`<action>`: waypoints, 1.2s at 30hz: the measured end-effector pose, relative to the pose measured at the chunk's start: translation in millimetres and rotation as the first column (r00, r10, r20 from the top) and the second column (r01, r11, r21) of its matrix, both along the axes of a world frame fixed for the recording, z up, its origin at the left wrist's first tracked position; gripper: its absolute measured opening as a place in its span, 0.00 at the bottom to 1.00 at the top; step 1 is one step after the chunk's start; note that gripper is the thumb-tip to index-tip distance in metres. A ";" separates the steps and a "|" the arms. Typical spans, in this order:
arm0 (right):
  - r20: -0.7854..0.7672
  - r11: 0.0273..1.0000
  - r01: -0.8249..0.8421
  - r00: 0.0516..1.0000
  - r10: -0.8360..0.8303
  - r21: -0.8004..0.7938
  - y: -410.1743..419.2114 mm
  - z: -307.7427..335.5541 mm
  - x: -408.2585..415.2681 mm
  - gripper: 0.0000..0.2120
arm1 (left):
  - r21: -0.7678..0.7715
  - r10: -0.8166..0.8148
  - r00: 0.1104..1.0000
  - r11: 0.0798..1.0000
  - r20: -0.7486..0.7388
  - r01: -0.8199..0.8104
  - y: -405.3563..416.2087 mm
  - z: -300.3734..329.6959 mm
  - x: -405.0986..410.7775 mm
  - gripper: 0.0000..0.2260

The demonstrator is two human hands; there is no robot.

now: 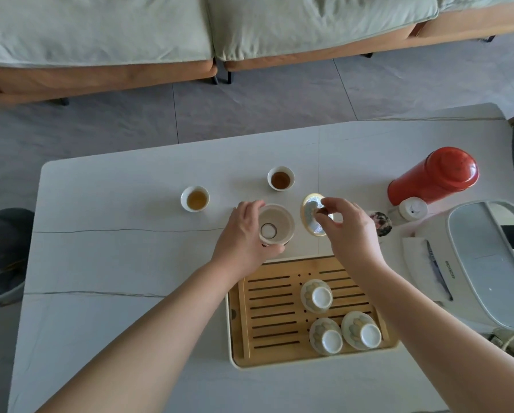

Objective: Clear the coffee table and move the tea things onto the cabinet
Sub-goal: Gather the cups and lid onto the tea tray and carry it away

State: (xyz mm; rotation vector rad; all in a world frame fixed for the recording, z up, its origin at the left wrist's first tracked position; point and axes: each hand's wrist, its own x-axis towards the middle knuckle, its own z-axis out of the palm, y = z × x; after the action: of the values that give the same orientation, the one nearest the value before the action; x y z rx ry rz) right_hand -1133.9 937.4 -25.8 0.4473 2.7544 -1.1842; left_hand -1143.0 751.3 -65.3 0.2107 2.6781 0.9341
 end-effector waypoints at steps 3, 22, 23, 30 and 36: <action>0.005 1.000 -0.014 1.000 0.014 0.007 0.4 -1.6 -1.1 0.14 | -0.026 0.004 1.000 1.000 -0.027 -0.005 -1.6 -5.4 -0.8 0.37; -0.025 0.977 -0.197 0.980 0.200 0.082 -32.0 -6.9 -6.3 0.12 | 0.138 0.110 0.985 0.982 0.130 -0.128 -1.0 -24.9 11.9 0.48; -0.031 0.971 -0.216 0.975 0.220 0.098 -35.3 -7.3 -6.0 0.12 | 0.151 0.125 0.981 0.977 0.148 -0.148 -2.8 -23.2 14.9 0.47; -0.034 0.929 -0.321 0.943 0.332 0.185 -53.2 -16.2 -7.4 0.10 | 0.349 0.238 0.906 0.864 0.351 -0.363 -3.7 -15.2 29.5 0.25; -0.013 0.913 -0.324 0.941 0.337 0.248 -59.0 -27.1 -5.7 0.11 | 0.447 0.260 0.806 0.722 0.531 -0.528 -2.5 -8.1 35.4 0.29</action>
State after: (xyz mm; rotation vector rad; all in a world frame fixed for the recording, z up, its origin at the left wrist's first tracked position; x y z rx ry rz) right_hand -1139.6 878.4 -52.9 -0.0405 2.8807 -0.7951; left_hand -1107.7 748.8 -73.4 -0.4492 1.9752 1.6977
